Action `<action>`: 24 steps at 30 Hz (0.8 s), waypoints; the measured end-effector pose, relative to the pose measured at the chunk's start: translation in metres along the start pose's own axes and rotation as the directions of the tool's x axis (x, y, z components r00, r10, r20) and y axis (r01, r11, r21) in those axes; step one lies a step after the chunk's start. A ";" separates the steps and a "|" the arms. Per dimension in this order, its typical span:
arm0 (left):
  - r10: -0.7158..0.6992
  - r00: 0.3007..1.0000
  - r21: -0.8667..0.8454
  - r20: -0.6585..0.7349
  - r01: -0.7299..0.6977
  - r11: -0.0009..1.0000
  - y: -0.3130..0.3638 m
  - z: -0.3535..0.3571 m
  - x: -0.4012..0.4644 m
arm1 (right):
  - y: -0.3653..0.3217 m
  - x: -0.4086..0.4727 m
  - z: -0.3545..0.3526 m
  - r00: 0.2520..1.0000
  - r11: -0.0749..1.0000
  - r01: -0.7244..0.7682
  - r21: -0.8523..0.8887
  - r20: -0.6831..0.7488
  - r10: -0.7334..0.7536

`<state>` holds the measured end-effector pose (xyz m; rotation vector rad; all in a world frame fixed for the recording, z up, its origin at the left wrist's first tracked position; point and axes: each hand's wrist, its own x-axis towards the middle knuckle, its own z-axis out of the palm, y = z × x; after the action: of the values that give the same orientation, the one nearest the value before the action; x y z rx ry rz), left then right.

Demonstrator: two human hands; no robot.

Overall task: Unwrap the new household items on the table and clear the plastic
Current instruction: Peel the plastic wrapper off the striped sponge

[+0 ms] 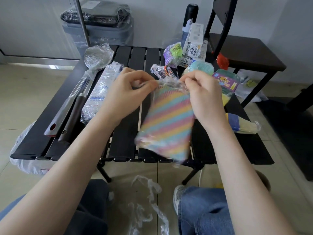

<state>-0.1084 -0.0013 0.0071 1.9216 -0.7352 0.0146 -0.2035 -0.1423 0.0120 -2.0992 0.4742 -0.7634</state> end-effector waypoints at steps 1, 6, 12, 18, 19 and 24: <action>-0.043 0.999 -0.085 -0.002 0.043 0.995 0.003 0.002 -0.001 | -0.002 0.000 0.000 0.999 0.999 0.001 0.036 0.038 -0.002; -0.040 0.998 -0.122 0.056 0.047 0.991 0.003 0.012 -0.004 | -0.011 -0.007 0.005 0.970 0.987 0.094 0.127 0.212 -0.119; 0.105 0.987 0.090 -0.124 -0.094 0.991 0.008 0.011 -0.010 | -0.017 -0.007 -0.002 0.979 0.992 0.097 0.076 0.172 -0.109; -0.057 0.992 -0.100 0.110 0.068 0.993 0.009 0.007 -0.004 | 0.000 -0.001 0.002 0.995 0.992 0.100 -0.076 0.010 -0.100; -0.111 0.983 -0.196 0.148 0.139 0.971 0.010 0.007 -0.004 | 0.002 -0.002 0.005 0.991 0.984 0.130 -0.125 -0.014 -0.132; -0.251 0.918 -0.439 0.308 0.371 0.818 0.012 0.005 -0.004 | 0.004 -0.007 0.013 0.958 0.910 0.253 -0.329 -0.049 -0.284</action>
<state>-0.1188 -0.0071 0.0133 1.5362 -0.5002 -0.5703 -0.2001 -0.1331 0.0006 -2.4740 0.3833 -1.0056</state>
